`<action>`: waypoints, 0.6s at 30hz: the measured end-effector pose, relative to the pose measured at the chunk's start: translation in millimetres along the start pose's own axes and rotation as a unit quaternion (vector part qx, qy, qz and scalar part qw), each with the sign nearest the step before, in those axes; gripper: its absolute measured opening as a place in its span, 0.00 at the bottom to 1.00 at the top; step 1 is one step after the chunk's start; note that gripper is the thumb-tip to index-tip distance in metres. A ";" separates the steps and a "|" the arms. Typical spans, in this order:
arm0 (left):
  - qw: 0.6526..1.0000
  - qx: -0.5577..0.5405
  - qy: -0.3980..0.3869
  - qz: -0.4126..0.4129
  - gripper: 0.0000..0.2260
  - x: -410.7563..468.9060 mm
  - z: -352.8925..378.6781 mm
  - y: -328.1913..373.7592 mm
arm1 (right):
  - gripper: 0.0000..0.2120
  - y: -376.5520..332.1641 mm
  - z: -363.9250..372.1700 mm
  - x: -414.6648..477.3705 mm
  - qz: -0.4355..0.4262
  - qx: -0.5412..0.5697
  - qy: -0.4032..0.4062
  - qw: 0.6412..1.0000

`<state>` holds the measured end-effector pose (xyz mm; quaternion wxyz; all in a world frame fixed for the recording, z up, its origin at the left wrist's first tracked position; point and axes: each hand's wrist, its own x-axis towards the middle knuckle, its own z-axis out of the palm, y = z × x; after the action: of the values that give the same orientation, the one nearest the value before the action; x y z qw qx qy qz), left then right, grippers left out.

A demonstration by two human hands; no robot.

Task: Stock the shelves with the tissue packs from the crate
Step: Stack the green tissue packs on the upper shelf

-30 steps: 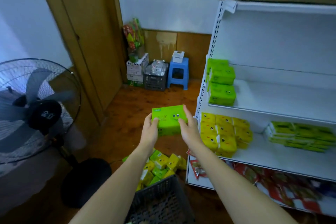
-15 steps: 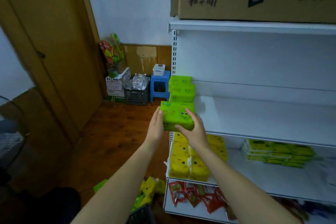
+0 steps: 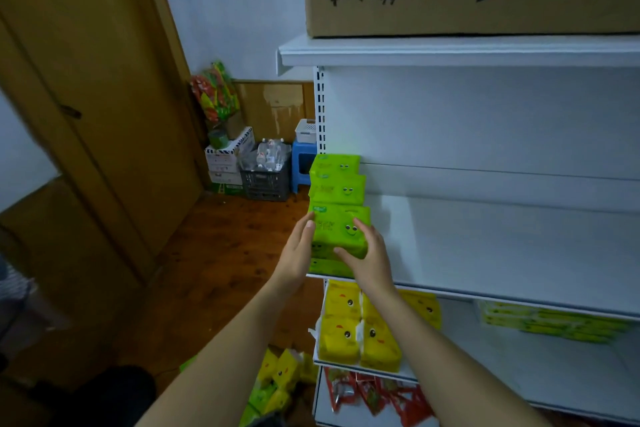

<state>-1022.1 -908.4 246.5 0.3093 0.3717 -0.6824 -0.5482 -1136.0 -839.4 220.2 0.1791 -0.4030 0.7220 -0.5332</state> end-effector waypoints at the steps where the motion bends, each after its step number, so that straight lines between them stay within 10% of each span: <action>1: 1.000 0.002 -0.003 -0.002 0.20 3.1 -0.3 -1.5 | 0.31 2.3 2.3 2.3 0.004 -0.001 -0.001 1.000; 18: 0.994 0.061 -0.089 -0.004 0.32 33.3 -9.7 -17.8 | 0.32 11.5 7.0 27.4 0.031 -0.019 -0.032 0.999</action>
<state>-1028.8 -943.8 231.6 0.2221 0.3423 -0.7376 -0.5380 -1152.4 -863.7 211.8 0.2110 -0.4003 0.7383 -0.5001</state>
